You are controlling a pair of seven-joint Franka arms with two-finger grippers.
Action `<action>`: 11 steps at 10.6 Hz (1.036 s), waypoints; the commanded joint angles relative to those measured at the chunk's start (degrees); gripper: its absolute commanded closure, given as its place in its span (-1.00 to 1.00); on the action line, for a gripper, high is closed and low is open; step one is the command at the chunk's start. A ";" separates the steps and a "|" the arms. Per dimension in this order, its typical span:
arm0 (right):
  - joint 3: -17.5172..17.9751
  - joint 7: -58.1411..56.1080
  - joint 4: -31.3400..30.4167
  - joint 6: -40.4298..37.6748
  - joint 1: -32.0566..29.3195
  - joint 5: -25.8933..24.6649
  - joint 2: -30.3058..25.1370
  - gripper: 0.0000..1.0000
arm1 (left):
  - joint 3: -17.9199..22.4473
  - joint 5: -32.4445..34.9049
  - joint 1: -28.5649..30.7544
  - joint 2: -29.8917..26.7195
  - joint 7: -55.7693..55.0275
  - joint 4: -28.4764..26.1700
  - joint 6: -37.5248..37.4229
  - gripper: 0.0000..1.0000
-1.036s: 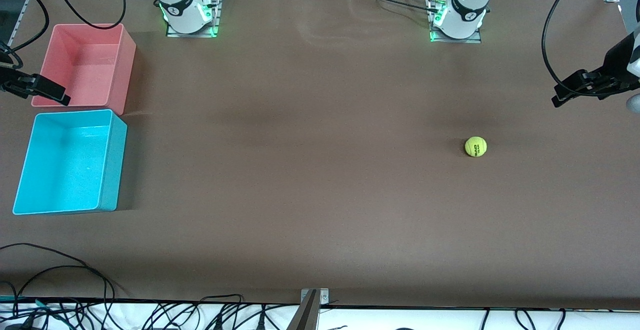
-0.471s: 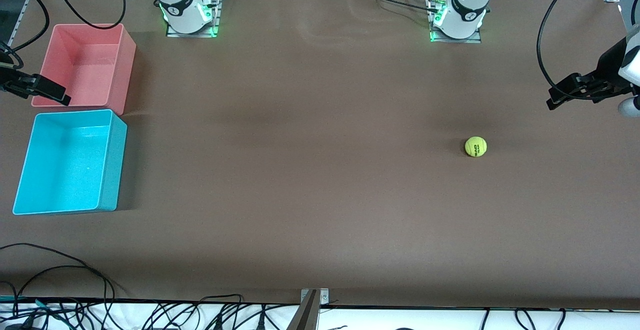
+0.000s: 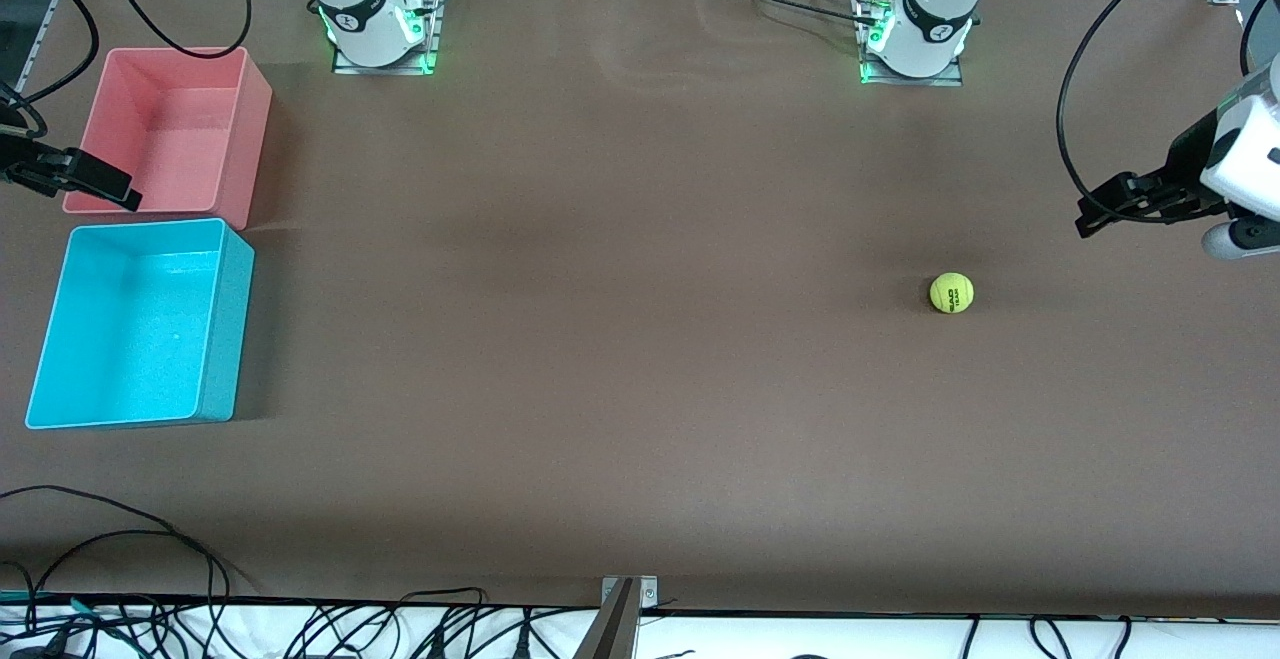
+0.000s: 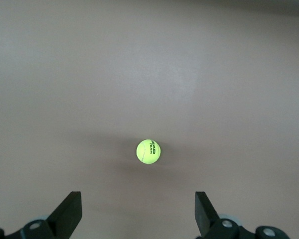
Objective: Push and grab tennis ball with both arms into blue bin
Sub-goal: 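Lower the left gripper beside the tennis ball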
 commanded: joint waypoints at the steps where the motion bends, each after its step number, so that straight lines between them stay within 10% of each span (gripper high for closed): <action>1: 0.09 -0.31 -0.72 0.43 -0.16 -0.70 -0.63 -1.00 | 0.37 5.04 0.35 0.97 0.35 -3.25 4.16 -1.00; 11: 0.27 -0.58 -0.46 -0.19 -0.16 -0.61 -0.72 -1.00 | 0.45 6.83 0.53 2.39 0.52 -13.78 15.57 -1.00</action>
